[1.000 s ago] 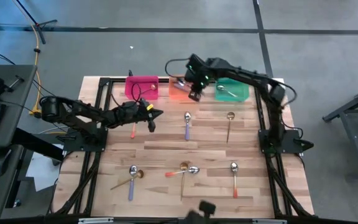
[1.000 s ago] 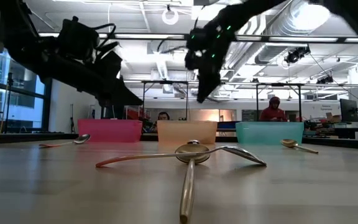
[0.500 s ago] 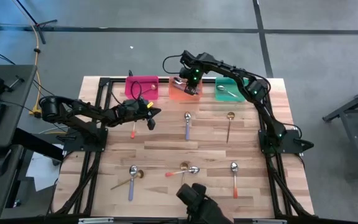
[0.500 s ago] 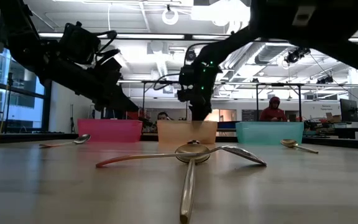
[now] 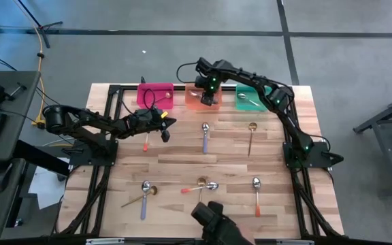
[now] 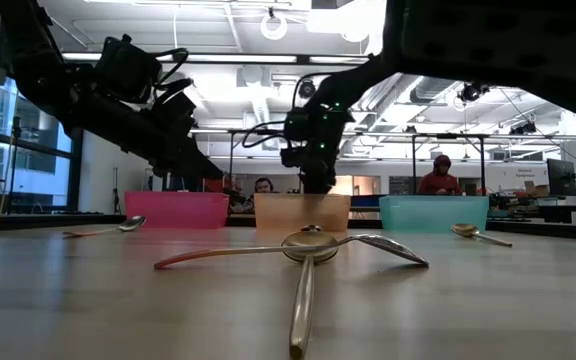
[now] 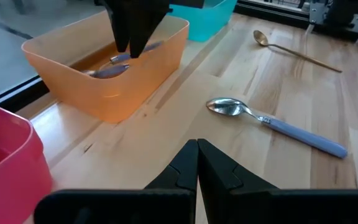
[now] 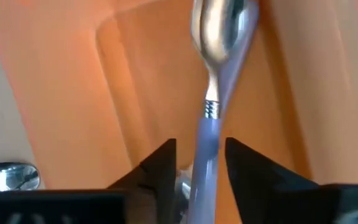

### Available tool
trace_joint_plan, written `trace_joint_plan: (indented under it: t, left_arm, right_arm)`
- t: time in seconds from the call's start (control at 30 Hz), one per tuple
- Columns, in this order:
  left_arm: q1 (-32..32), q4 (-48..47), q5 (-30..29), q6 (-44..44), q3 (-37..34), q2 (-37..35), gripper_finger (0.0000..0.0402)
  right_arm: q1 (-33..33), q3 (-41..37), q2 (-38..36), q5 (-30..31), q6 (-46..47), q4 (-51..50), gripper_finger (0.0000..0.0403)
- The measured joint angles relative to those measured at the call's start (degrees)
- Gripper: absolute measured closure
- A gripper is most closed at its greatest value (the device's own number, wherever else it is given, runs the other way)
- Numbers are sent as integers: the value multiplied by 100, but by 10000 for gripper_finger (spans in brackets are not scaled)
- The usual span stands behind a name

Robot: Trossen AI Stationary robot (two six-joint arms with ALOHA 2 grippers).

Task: Sort silverware by color (type)
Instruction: Put the bottom right light violet spoon into the orange bin, then put the bottom left orange spoon into the green bin

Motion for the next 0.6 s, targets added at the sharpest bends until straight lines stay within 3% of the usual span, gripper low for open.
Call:
trace_joint_plan:
  t: [0.1, 0.2, 0.43, 0.5, 0.6]
  left_arm:
    - [-17, -2, -72, 166, 0, 0, 401]
    - [-18, -4, -128, 421, 0, 0, 401]
    - [-3, -46, 204, 302, 0, 0, 401]
    - [-5, -40, 228, 300, 0, 0, 401]
    - [-2, 7, 225, 262, 0, 0, 401]
  right_arm:
    - [7, 48, 0, -1, -7, 38, 261]
    - [2, 279, -13, 142, -118, -66, 268]
    - [101, 1235, -69, 180, -441, -785, 358]
    - [104, 977, -256, -227, -397, -513, 389]
    - [81, 252, -563, -703, -60, 494, 395]
